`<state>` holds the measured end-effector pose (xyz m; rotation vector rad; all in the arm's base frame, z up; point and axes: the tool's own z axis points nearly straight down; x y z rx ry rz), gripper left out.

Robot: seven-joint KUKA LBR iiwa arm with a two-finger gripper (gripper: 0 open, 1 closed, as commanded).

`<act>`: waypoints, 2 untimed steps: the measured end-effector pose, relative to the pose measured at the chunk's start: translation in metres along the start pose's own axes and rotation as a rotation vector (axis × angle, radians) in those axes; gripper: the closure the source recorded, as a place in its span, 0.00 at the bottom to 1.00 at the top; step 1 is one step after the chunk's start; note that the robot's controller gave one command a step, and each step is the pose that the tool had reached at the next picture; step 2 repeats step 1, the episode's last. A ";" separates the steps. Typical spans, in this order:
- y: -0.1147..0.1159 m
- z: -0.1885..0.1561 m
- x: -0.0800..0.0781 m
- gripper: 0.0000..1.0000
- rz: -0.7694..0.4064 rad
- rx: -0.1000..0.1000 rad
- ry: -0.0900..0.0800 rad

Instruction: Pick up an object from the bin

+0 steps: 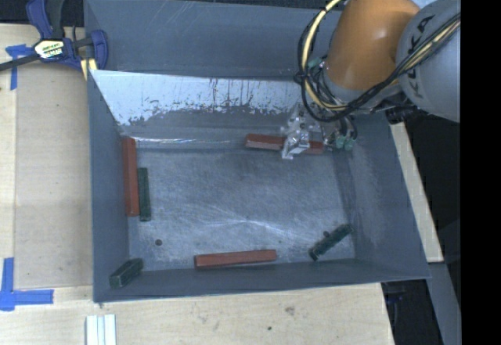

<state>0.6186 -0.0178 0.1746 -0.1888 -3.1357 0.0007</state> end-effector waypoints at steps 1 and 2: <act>0.014 -0.102 -0.005 1.00 0.032 -0.001 -0.004; 0.014 -0.102 -0.005 1.00 0.032 -0.001 -0.004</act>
Offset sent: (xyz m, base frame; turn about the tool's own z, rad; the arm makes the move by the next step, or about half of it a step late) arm 0.0000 0.0000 0.0000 0.0000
